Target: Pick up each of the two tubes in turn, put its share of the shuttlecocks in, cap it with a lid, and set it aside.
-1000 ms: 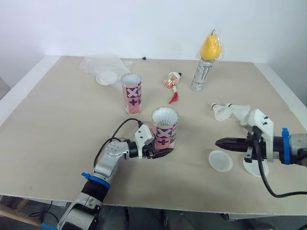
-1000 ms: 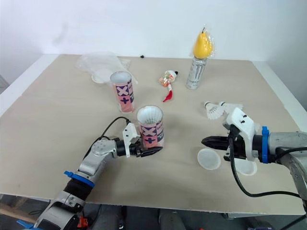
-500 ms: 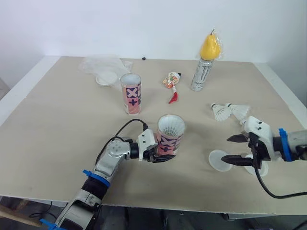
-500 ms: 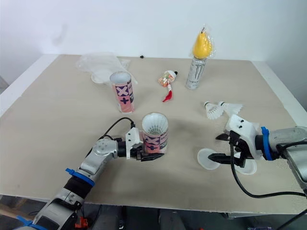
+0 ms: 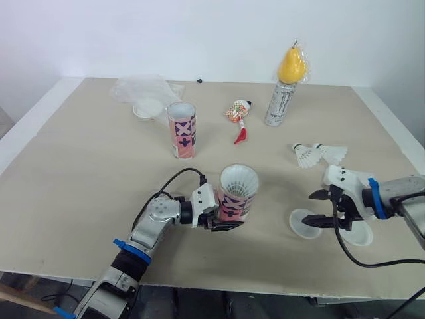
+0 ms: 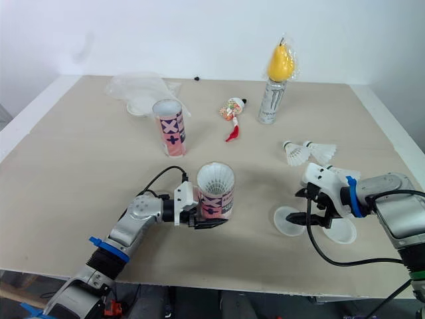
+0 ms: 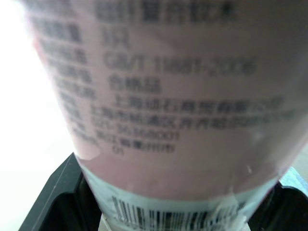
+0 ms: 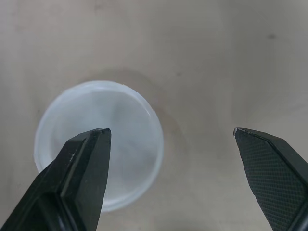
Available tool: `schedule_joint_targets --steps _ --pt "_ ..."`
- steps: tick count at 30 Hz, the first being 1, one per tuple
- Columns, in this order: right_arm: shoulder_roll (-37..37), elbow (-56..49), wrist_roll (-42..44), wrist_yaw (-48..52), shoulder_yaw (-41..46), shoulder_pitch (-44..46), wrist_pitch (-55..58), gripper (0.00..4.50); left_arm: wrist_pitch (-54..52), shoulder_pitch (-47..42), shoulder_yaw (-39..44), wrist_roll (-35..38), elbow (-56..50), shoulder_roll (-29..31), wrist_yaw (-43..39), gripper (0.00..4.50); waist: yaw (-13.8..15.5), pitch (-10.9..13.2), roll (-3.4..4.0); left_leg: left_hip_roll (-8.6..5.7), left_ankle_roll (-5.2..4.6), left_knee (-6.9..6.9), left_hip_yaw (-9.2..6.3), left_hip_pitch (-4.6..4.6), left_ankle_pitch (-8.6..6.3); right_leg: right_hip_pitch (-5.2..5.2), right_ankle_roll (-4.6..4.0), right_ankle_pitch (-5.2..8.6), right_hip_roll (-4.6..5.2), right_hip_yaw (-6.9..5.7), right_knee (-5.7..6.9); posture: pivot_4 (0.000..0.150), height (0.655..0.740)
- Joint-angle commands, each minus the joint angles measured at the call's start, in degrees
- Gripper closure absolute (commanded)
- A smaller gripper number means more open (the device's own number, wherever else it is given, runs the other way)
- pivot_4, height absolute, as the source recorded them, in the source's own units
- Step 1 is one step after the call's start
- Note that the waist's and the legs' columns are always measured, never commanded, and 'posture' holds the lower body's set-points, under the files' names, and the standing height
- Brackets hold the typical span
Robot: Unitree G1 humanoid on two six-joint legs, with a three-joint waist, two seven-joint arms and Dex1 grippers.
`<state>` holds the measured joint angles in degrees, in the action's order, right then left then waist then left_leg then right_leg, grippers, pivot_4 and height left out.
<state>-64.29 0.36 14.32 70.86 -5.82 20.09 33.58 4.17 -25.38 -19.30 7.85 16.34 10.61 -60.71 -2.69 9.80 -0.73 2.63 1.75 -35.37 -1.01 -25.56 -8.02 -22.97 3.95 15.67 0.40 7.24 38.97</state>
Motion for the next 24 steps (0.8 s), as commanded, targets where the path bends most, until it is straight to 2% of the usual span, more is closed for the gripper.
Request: schedule_joint_targets --steps 1,4,7,14,15,21,24 --pt "0.86 0.11 -0.48 0.52 -0.03 1.58 -0.60 0.11 -1.02 0.85 -1.57 -0.93 0.19 0.77 -0.84 1.18 0.00 0.00 0.00 0.00 0.00 0.00 -0.01 0.00 0.00 0.00 -0.01 0.00 0.00 -0.01 0.00 0.150 0.7400" --pt "1.21 0.49 -1.14 1.13 -0.90 2.13 -0.94 0.11 -1.13 0.63 -1.91 -1.29 0.05 0.93 -0.88 1.18 -0.01 -0.01 0.01 0.00 0.00 0.00 -0.01 0.01 0.00 0.00 -0.02 0.01 0.00 0.00 0.00 0.150 0.7400" --pt "0.84 0.45 -2.26 2.07 -1.81 1.79 -1.97 0.85 -1.30 0.42 -2.00 -1.28 -0.11 1.01 -0.68 1.18 0.00 -0.01 0.01 0.00 0.00 0.00 -0.01 0.01 0.00 0.01 -0.02 0.01 0.00 -0.01 0.00 0.150 0.7400" --pt "-0.19 0.71 -4.06 3.78 -1.93 0.18 -5.15 4.22 -1.08 0.10 -1.94 -1.42 0.56 1.30 0.00 1.18 -0.01 -0.01 0.00 0.00 0.00 0.00 -0.02 0.01 0.00 0.02 -0.01 0.01 0.00 -0.02 0.00 0.150 0.7400" --pt "-0.34 0.76 -4.40 3.93 -1.90 -0.21 -6.48 4.37 -1.21 0.13 -1.92 -1.34 0.56 1.31 0.06 1.18 -0.01 -0.01 0.00 0.00 0.00 -0.01 -0.02 0.01 0.00 0.03 -0.02 0.01 0.00 -0.02 0.00 0.150 0.7400" --pt "0.11 0.38 -3.21 4.36 -0.43 -0.67 -8.66 4.37 -1.66 -0.32 -1.59 -1.04 1.12 1.27 0.20 1.18 -0.01 -0.01 0.00 0.00 0.00 0.00 -0.03 0.06 0.00 0.07 -0.05 0.03 0.00 -0.03 0.00 0.150 0.7400" --pt "0.92 -1.31 0.26 5.88 1.93 1.06 -8.35 4.37 -2.47 -0.64 -1.72 -0.91 1.53 1.62 -0.51 1.18 -0.01 -0.01 0.00 0.00 0.00 -0.01 -0.03 0.06 0.00 0.07 -0.03 0.02 0.00 -0.03 0.00 0.150 0.7400"
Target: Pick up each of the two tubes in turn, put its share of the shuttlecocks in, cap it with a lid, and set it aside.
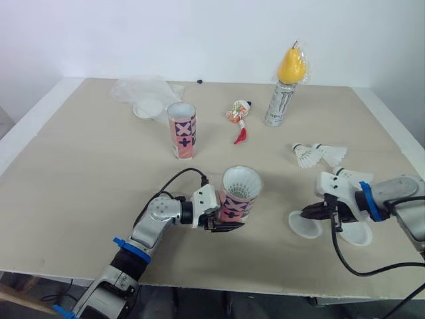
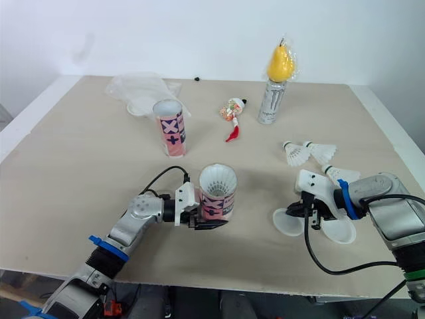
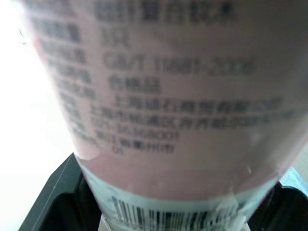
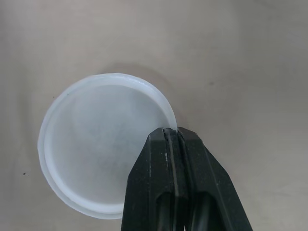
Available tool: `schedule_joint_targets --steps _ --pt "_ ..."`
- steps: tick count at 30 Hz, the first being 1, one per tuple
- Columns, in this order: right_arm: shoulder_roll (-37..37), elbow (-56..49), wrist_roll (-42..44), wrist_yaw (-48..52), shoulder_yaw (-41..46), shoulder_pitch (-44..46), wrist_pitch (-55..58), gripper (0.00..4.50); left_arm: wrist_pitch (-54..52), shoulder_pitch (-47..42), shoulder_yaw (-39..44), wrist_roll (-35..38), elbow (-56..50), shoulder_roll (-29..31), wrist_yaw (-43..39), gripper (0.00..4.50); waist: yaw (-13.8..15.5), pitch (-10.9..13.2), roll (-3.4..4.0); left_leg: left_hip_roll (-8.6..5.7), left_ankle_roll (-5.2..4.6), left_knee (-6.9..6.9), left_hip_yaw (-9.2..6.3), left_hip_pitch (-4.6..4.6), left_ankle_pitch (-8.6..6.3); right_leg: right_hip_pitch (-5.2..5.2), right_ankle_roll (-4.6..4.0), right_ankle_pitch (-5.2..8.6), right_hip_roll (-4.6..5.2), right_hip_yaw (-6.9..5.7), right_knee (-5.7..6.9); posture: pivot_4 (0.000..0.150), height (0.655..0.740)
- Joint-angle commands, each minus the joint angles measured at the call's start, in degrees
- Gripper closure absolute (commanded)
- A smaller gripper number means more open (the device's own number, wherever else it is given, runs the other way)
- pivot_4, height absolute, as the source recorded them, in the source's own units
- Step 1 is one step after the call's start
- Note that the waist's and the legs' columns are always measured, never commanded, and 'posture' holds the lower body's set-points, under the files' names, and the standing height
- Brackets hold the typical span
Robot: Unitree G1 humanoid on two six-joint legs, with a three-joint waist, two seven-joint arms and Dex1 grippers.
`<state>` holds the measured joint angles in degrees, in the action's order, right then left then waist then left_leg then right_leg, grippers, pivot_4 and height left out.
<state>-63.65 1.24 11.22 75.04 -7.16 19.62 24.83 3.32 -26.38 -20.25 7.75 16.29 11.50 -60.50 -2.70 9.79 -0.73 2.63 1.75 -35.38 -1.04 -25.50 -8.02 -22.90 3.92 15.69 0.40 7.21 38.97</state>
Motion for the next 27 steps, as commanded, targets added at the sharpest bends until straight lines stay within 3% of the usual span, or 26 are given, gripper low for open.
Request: schedule_joint_targets --steps 1,8,12,16,27 --pt "0.44 -2.79 4.52 2.07 3.94 2.26 1.17 4.37 -2.01 0.27 -0.88 -0.72 1.61 0.86 -1.09 1.18 0.00 0.00 0.00 0.00 0.00 0.00 0.00 0.00 0.00 0.00 0.00 0.00 0.00 0.00 0.00 0.150 0.7400" --pt "-0.60 -6.55 12.28 6.62 8.53 14.29 2.33 4.37 -3.68 -1.13 -1.89 -0.98 2.55 1.83 -4.24 1.18 -0.21 0.01 0.03 0.02 0.00 0.01 0.00 0.03 0.00 -0.03 -0.01 -0.04 -0.01 -0.01 0.00 0.150 0.7400" --pt "-1.64 -8.23 13.37 8.88 6.82 23.93 5.02 4.37 -4.02 -1.55 -1.89 -1.09 3.27 1.72 -4.93 1.18 -0.15 0.02 0.01 0.03 0.03 0.12 0.02 0.02 -0.02 -0.10 -0.11 0.04 -0.01 -0.01 0.00 0.150 0.7400" --pt "1.84 -11.07 14.31 9.44 3.48 32.54 6.92 4.37 -3.64 -1.83 -2.28 -1.79 3.92 1.29 -4.85 1.18 -0.08 0.01 0.00 0.04 0.12 0.17 0.00 0.02 -0.10 -0.11 -0.16 0.16 -0.01 -0.04 0.00 0.150 0.7400" --pt "10.70 -9.70 10.34 11.24 -5.87 39.75 3.94 4.37 -3.47 -2.34 -2.21 -2.24 4.88 0.89 -3.92 1.18 -0.05 0.00 0.03 0.05 0.12 0.13 0.02 0.00 -0.11 -0.13 -0.16 0.15 0.00 -0.03 0.00 0.150 0.7400"
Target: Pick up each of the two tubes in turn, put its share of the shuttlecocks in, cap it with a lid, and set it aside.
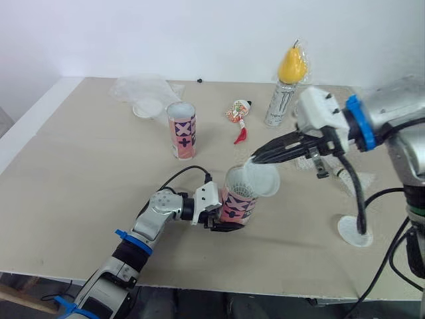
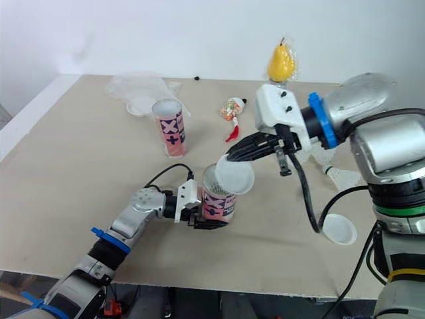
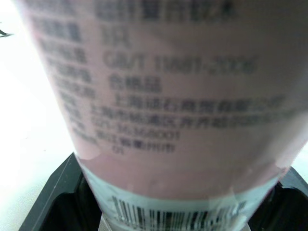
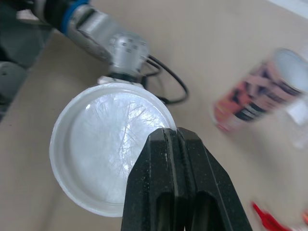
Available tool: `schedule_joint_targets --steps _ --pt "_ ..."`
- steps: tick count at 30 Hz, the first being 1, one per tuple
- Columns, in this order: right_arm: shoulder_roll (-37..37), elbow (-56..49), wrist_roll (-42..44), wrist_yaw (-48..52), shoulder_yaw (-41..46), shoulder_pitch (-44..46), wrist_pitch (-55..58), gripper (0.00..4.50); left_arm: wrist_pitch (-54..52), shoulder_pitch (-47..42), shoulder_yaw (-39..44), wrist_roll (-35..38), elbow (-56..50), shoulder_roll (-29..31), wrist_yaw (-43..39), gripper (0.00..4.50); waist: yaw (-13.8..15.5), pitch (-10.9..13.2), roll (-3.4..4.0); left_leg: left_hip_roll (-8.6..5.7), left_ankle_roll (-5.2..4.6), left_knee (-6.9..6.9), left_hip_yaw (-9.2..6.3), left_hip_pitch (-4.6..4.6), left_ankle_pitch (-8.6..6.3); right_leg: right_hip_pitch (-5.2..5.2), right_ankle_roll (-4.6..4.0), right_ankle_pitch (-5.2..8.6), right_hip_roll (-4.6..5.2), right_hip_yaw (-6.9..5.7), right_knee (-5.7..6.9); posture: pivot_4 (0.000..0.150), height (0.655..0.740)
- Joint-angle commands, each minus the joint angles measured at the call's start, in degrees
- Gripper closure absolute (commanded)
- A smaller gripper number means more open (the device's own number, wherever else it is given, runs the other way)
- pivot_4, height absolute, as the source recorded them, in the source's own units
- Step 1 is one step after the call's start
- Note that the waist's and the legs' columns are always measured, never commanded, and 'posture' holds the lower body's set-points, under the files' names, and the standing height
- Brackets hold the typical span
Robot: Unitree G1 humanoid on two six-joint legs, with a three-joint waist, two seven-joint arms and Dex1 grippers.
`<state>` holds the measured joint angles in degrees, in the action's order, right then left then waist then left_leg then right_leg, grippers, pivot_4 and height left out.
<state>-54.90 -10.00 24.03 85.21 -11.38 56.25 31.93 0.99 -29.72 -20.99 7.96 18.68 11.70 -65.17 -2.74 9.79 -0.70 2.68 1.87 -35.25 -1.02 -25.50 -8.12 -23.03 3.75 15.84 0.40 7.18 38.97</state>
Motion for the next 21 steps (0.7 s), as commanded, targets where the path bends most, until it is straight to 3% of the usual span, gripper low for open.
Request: schedule_joint_targets --steps 1,21 --pt "2.59 2.11 -2.90 1.34 -2.25 3.41 -3.90 4.37 -1.18 0.98 -1.44 -2.43 2.45 0.75 0.79 1.18 -0.01 0.00 0.01 0.00 0.00 0.00 0.00 -0.01 0.00 -0.02 0.00 0.00 0.00 0.00 0.00 0.150 0.7400" --pt "7.39 7.86 -9.24 4.58 -5.82 3.17 -13.77 4.37 -2.63 1.60 -1.15 -2.01 0.60 1.01 2.38 1.18 0.00 0.00 0.00 0.01 0.00 -0.02 -0.01 -0.01 0.01 0.00 -0.01 -0.05 -0.01 -0.03 0.01 0.150 0.7400"
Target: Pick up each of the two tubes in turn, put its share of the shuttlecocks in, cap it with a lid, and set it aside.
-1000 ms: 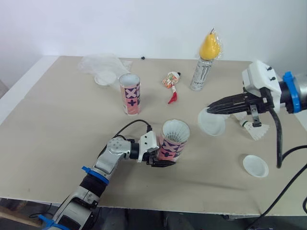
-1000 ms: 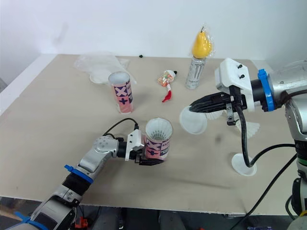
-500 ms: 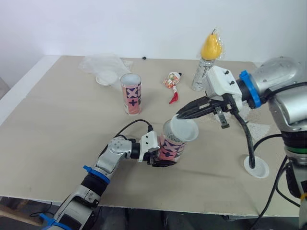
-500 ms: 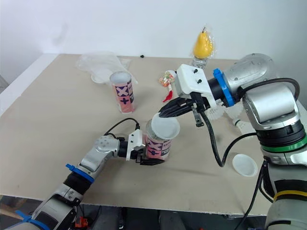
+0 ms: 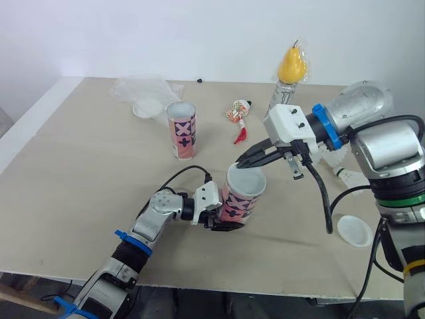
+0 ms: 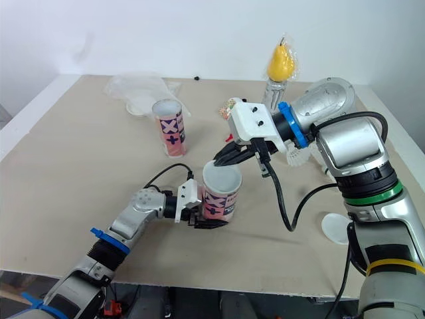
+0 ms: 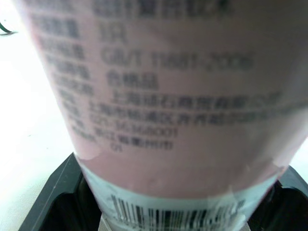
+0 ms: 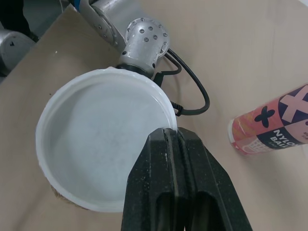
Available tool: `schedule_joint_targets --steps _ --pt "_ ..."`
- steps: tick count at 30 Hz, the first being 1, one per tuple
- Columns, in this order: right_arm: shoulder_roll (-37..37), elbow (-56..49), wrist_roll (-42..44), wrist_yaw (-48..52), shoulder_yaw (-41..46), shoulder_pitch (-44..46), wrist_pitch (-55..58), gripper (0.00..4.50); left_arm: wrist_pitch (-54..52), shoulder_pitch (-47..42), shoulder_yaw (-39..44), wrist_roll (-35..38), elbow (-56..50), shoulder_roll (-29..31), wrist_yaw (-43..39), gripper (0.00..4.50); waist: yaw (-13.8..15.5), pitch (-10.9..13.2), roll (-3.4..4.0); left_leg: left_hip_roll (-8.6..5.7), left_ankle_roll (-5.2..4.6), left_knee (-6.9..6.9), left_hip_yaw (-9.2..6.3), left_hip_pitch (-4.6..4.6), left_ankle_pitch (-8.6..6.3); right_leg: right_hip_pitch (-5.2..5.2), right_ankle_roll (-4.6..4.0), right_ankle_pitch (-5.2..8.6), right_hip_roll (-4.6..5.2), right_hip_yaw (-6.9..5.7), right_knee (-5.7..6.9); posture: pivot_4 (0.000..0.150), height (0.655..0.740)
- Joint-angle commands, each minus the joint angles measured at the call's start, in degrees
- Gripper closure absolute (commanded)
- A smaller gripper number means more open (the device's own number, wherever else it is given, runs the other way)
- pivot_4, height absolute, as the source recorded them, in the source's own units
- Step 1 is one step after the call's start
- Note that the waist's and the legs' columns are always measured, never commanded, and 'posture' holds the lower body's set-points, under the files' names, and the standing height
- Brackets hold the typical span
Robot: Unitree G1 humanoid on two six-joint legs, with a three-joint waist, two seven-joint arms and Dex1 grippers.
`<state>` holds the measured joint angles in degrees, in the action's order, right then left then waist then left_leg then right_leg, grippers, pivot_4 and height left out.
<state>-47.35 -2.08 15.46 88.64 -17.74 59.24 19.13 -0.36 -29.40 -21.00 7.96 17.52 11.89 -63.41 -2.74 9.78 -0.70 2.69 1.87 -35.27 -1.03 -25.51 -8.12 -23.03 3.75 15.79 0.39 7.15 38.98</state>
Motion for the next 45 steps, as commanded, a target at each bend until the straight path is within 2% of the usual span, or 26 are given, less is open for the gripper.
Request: schedule_joint_targets --steps 1,11,12,13,14,18,23,27,31,34,35,36,45 --pt "-0.22 -0.09 -0.71 1.21 0.54 0.06 -1.05 4.37 -1.31 1.29 -1.17 -1.99 1.73 0.80 0.64 1.18 0.00 0.00 0.00 0.00 0.00 0.00 0.00 0.00 0.00 0.00 0.00 0.00 0.00 0.00 0.00 0.150 0.7400" --pt "-1.01 -0.91 -0.51 2.80 0.23 -0.51 -0.52 4.37 -1.61 1.39 -1.28 -1.83 1.78 0.65 0.64 1.18 0.00 0.00 0.00 0.00 0.00 -0.01 0.01 0.00 0.00 0.00 0.00 0.00 0.00 0.01 0.00 0.150 0.7400" --pt "-0.98 -1.03 -0.45 2.81 0.34 -0.60 -0.66 3.77 -1.67 1.38 -1.25 -1.78 1.79 0.64 0.65 1.18 0.01 0.00 0.00 0.00 0.00 -0.01 0.00 0.00 0.00 0.00 0.00 0.00 0.00 0.01 0.00 0.150 0.7400" --pt "-0.91 -1.16 -0.31 2.55 0.64 -0.68 -0.44 3.43 -1.79 1.35 -1.15 -1.68 1.81 0.64 0.66 1.18 0.01 0.00 0.00 0.00 0.00 -0.01 0.00 0.00 0.00 0.00 0.00 0.00 0.00 0.00 0.00 0.150 0.7400" --pt "-0.85 -1.23 -0.24 2.33 0.88 -0.73 -0.37 2.88 -1.88 1.33 -1.07 -1.61 1.81 0.63 0.67 1.18 0.00 0.00 0.00 0.00 0.00 -0.01 0.00 0.00 0.00 0.01 0.00 0.00 0.00 0.01 0.00 0.150 0.7400" --pt "-0.30 -0.72 1.91 0.44 3.50 0.21 2.23 1.29 -2.10 1.23 -0.82 -1.53 1.84 0.77 0.66 1.18 0.00 0.00 0.00 0.00 0.00 -0.01 0.00 0.00 0.00 0.00 -0.01 0.00 0.00 0.00 0.00 0.150 0.7400" --pt "-0.20 1.15 8.28 -5.73 11.70 1.70 12.20 1.29 -2.25 1.30 -0.48 -1.52 1.85 1.00 0.80 1.18 0.01 0.01 -0.01 0.00 0.00 -0.01 0.00 -0.01 0.00 0.01 -0.02 -0.01 0.01 0.01 0.00 0.150 0.7400" --pt "0.76 -2.35 17.05 -11.46 19.05 -1.08 23.33 1.29 -2.71 1.34 -0.06 -1.20 1.74 1.00 0.90 1.18 0.01 0.01 -0.02 0.00 0.00 0.00 -0.01 -0.01 0.00 0.00 -0.02 -0.01 0.01 0.01 0.00 0.150 0.7400" --pt "0.37 -10.04 21.80 -15.19 21.72 -9.74 28.39 2.37 -3.08 1.06 0.15 -0.86 1.86 0.84 0.67 1.18 0.00 -0.02 -0.06 0.01 0.00 0.00 -0.05 -0.01 0.00 0.05 -0.03 0.00 -0.01 -0.01 -0.01 0.150 0.7400" --pt "0.19 -14.43 21.98 -17.46 20.79 -14.26 28.53 3.72 -3.27 0.79 0.08 -0.74 1.94 0.77 0.37 1.18 0.00 -0.01 -0.02 0.00 -0.01 -0.02 0.00 -0.02 0.00 0.02 0.01 -0.02 0.00 0.03 0.00 0.150 0.7400" --pt "0.24 -15.33 21.84 -18.21 20.27 -15.07 28.64 4.34 -3.29 0.69 0.03 -0.71 1.98 0.77 0.23 1.18 -0.05 -0.01 -0.02 -0.01 -0.02 -0.02 0.02 -0.02 0.01 0.01 0.04 -0.04 0.00 0.06 0.01 0.150 0.7400" --pt "0.27 -15.85 21.76 -18.77 19.91 -15.50 28.71 4.49 -3.27 0.60 0.01 -0.70 2.05 0.77 0.12 1.18 -0.06 -0.01 -0.02 0.00 -0.03 -0.03 0.02 -0.02 0.02 0.00 0.04 -0.05 0.00 0.06 0.00 0.150 0.7400" --pt "-1.19 -18.16 18.73 -18.87 11.31 -15.97 29.14 4.49 -3.23 0.22 -0.02 -0.90 2.26 0.63 0.26 1.18 -0.03 0.00 -0.05 0.00 -0.04 -0.02 0.01 -0.04 0.03 -0.04 0.01 -0.05 0.01 0.04 -0.01 0.150 0.7400"
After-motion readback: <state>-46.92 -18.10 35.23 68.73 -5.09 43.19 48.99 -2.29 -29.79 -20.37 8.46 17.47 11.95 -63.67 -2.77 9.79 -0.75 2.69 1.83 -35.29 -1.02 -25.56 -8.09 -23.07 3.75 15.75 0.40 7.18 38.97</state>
